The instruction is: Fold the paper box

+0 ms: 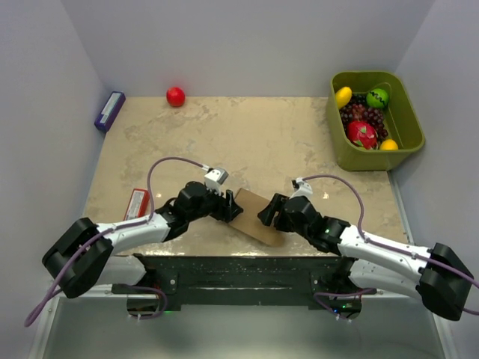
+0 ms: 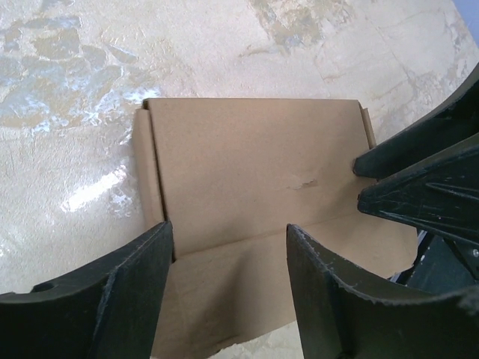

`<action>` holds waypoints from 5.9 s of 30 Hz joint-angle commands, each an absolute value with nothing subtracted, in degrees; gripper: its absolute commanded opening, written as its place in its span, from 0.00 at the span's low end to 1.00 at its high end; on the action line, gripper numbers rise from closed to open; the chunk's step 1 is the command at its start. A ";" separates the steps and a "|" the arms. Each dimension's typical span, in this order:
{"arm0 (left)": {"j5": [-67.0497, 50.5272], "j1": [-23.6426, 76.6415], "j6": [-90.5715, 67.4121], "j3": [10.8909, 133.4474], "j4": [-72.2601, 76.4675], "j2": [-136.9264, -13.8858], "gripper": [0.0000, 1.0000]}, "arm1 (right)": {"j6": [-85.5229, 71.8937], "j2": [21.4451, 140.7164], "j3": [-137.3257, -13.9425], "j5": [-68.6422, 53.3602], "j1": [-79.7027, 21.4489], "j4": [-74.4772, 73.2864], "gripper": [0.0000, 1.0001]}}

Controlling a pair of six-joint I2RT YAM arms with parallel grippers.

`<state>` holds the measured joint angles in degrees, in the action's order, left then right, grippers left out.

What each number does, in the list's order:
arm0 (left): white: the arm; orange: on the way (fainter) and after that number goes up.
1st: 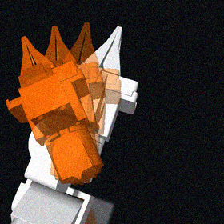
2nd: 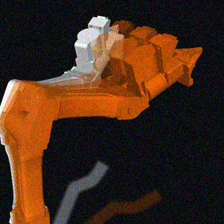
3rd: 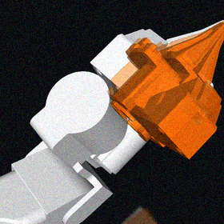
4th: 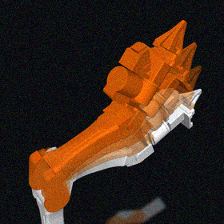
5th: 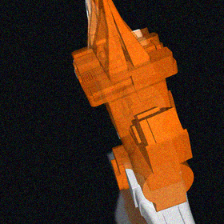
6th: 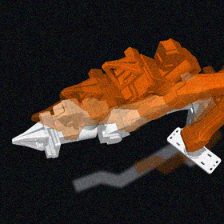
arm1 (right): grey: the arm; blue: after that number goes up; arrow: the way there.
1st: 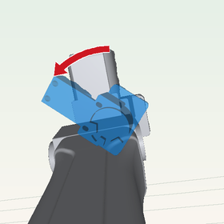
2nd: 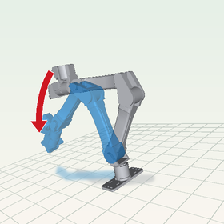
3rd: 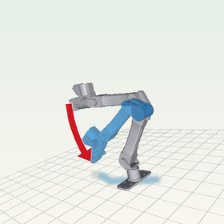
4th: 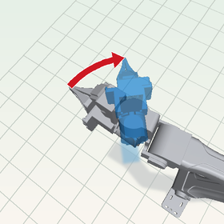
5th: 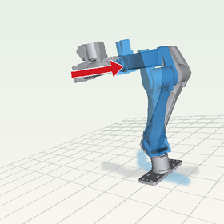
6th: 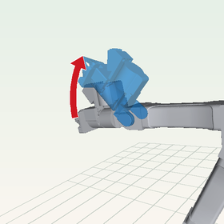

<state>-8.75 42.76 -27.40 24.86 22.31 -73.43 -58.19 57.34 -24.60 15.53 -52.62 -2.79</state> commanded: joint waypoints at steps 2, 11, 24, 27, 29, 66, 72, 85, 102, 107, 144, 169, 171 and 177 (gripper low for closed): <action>-8.26 41.23 -26.02 30.58 18.12 -68.30 0.72 | -55.29 52.48 -32.42 19.67 -52.91 -18.51 0.75; -18.10 30.34 -29.44 29.27 17.14 -66.36 0.83 | -54.23 53.35 -28.31 11.79 -44.41 -18.74 0.90; -22.85 25.23 -30.76 26.19 17.40 -66.01 0.94 | -63.18 54.76 -16.97 3.26 -42.01 -1.86 0.84; -23.38 24.70 -31.03 26.02 17.67 -66.36 0.94 | -66.17 54.41 -13.37 2.55 -41.92 2.71 0.75; -23.64 24.17 -31.11 26.02 17.67 -66.45 0.94 | -67.23 53.88 -11.08 2.72 -41.92 5.18 0.66; -37.35 25.83 -43.58 19.25 37.69 -79.45 0.89 | -71.54 41.93 -1.49 4.92 -41.57 1.23 0.01; -38.93 26.98 -47.10 20.21 43.24 -82.44 0.66 | -70.49 41.40 -1.93 5.10 -41.66 0.79 0.01; -40.88 28.21 -46.86 27.49 35.70 -83.42 0.31 | -58.02 39.11 -12.55 10.98 -41.57 -7.64 0.47; -47.64 19.95 -42.37 30.58 18.12 -79.90 0.25 | -27.34 57.20 -42.70 26.18 -61.77 -10.64 0.93; -49.30 16.36 -39.03 31.29 12.14 -78.84 0.25 | -21.98 69.59 -52.00 36.11 -74.76 -12.21 0.94; -58.45 10.90 -38.50 28.92 2.91 -71.90 0.24 | -46.56 115.22 -73.65 81.82 -90.26 -53.87 0.98; -48.26 10.72 -27.52 34.97 -5.18 -69.00 0.97 | -15.64 104.59 -64.25 62.33 -89.12 -29.07 0.45; -45.72 10.28 -26.11 35.77 -6.06 -68.30 1.00 | -16.95 103.19 -64.42 61.18 -88.86 -30.75 0.45; -42.63 5.98 -23.03 39.55 -7.47 -67.24 1.00 | -16.44 92.93 -61.80 51.61 -85.97 -32.17 0.44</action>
<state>-45.47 8.88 -26.61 36.18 -6.87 -68.77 -16.53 102.26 -62.41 58.83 -88.07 -30.96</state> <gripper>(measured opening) 0.994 0.536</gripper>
